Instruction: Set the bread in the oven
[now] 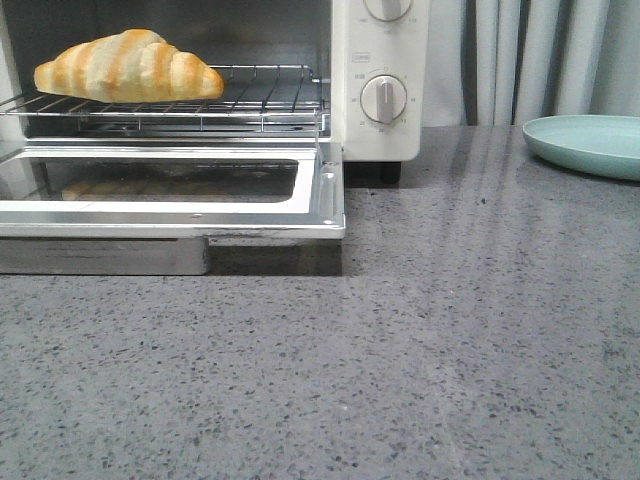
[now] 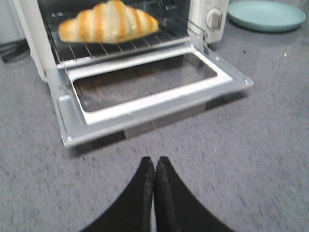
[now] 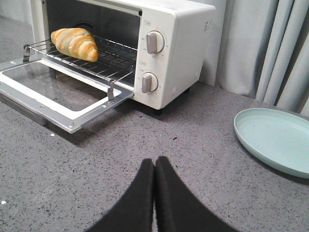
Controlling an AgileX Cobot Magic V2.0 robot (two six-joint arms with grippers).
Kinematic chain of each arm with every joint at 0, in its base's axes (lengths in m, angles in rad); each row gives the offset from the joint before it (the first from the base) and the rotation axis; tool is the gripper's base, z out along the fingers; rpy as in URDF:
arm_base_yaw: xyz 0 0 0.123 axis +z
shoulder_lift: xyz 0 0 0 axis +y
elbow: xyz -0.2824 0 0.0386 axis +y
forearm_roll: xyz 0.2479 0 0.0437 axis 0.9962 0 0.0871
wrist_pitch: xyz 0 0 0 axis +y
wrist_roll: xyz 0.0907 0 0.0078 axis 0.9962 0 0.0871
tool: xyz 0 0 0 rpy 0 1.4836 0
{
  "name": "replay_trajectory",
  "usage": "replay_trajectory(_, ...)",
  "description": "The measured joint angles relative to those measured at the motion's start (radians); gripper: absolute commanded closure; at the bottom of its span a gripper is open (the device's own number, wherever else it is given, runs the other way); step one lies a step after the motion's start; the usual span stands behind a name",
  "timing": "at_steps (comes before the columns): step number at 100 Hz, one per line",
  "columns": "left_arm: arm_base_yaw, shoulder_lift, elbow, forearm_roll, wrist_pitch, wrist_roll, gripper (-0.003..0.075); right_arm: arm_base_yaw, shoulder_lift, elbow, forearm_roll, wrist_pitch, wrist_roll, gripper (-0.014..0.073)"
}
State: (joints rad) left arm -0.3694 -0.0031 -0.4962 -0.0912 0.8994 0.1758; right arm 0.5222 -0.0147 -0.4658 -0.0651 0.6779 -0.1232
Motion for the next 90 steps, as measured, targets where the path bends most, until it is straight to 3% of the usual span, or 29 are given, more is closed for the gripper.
replay_trajectory(11,0.024,0.000,0.072,0.032,-0.198,0.000,0.0741,0.000,0.000,0.000,0.000,0.000,0.000,0.0643)
replay_trajectory(23,0.103,0.000,0.238,0.086,-0.531,0.000,0.0741,0.000,0.000,0.000,0.000,0.000,0.000,0.0643)
replay_trajectory(35,0.203,0.000,0.408,0.091,-0.695,-0.005,0.0741,0.000,0.000,0.000,0.000,0.000,0.000,0.0643)
replay_trajectory(52,0.275,0.000,0.497,0.091,-0.662,-0.009,0.0741,0.000,0.000,0.000,0.000,0.000,0.000,0.0643)
replay_trajectory(69,0.279,0.000,0.497,0.079,-0.566,-0.011,0.0741,0.000,0.000,0.000,0.000,0.002,0.000,0.0643)
replay_trajectory(90,0.279,0.000,0.497,0.078,-0.560,-0.013,0.0741,0.000,0.000,0.000,0.000,0.002,0.000,0.0643)
